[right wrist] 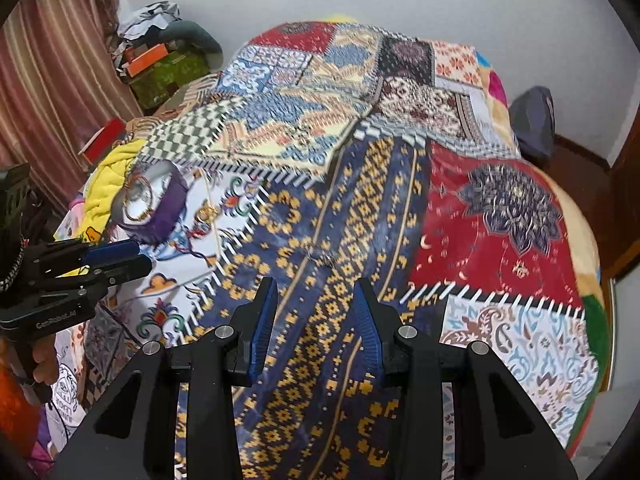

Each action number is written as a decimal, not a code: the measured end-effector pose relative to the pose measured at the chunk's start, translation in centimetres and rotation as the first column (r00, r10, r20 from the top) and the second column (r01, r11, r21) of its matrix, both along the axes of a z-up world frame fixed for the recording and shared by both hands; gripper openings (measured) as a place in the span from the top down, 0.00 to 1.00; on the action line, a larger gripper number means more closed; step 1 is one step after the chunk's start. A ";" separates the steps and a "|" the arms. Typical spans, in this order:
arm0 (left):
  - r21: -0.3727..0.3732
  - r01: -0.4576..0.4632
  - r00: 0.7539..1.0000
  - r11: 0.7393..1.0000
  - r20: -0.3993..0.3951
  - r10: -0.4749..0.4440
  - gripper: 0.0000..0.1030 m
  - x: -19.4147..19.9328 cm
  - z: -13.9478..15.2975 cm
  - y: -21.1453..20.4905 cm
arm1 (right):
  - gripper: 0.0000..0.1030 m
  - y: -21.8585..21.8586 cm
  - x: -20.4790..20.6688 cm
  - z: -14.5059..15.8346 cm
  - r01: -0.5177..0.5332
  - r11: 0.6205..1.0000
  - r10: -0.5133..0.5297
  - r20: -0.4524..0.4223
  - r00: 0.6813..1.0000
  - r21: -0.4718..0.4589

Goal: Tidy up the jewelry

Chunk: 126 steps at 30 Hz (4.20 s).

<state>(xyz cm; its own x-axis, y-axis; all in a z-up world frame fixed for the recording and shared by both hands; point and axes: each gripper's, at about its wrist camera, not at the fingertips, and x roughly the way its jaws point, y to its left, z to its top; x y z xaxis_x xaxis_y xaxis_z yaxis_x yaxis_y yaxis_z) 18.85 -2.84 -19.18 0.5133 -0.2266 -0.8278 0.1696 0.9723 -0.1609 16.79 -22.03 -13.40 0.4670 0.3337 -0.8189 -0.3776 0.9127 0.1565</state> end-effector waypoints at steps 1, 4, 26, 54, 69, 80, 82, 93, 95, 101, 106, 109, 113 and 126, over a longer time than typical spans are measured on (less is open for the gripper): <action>0.000 -0.004 1.000 1.000 -0.010 0.004 0.69 0.2 -0.4 0.0 | 0.65 -0.1 0.1 -0.4 -0.002 1.000 0.002 -0.008 1.000 0.000; 0.007 -0.020 0.999 1.000 -0.034 0.020 0.69 0.7 -1.6 0.0 | 0.65 -0.1 0.6 -1.3 -0.009 1.000 0.009 -0.028 1.000 -0.003; 0.001 -0.042 0.999 0.999 0.009 0.042 0.69 2.9 -3.2 0.2 | 0.89 1.0 5.6 -5.3 -0.014 1.000 0.012 -0.106 0.994 -0.023; 0.056 0.002 0.999 0.998 0.033 -0.004 0.94 3.1 -2.6 -1.5 | 0.91 1.5 3.0 -1.8 -0.031 0.999 0.032 -0.027 0.999 0.045; -0.007 -0.074 0.979 0.997 0.190 0.074 0.94 -1.0 5.0 1.9 | 0.91 2.5 0.9 4.8 -0.048 0.996 0.039 0.121 0.992 0.076; 0.003 -0.182 0.947 0.983 0.271 0.174 0.94 -2.5 7.6 6.4 | 0.91 6.2 0.1 7.6 -0.113 0.988 0.093 0.191 0.977 0.100; -0.001 -0.195 0.943 0.981 0.276 0.188 0.94 -2.6 7.7 7.2 | 0.91 7.2 0.1 7.8 -0.131 0.986 0.109 0.200 0.974 0.104; 0.020 -0.226 0.931 0.974 0.298 0.210 0.94 -2.2 7.7 9.9 | 0.91 11.9 0.4 7.2 -0.229 0.965 0.202 0.195 0.960 0.126; 0.018 -0.224 0.932 0.974 0.295 0.209 0.94 -1.9 7.5 10.1 | 0.91 12.7 0.6 6.7 -0.245 0.961 0.220 0.184 0.958 0.130; 0.007 -0.206 0.944 0.979 0.264 0.197 0.94 -0.8 6.0 10.5 | 0.91 15.5 1.5 4.7 -0.288 0.948 0.269 0.139 0.953 0.135; -0.010 -0.184 0.957 0.983 0.224 0.182 0.94 0.4 4.2 10.7 | 0.91 17.0 2.4 3.2 -0.310 0.942 0.298 0.102 0.949 0.133; -0.012 -0.170 0.963 0.985 0.210 0.169 0.94 1.0 3.4 10.5 | 0.91 17.6 2.9 2.2 -0.319 0.939 0.312 0.075 0.947 0.130; -0.007 -0.157 0.968 0.988 0.199 0.155 0.94 1.7 2.5 10.2 | 0.91 18.0 3.2 0.9 -0.327 0.937 0.324 0.045 0.945 0.122; -0.028 -0.157 0.973 0.987 0.166 0.159 0.94 3.0 1.8 11.0 | 0.91 19.4 3.3 -1.1 -0.356 0.929 0.359 -0.009 0.933 0.103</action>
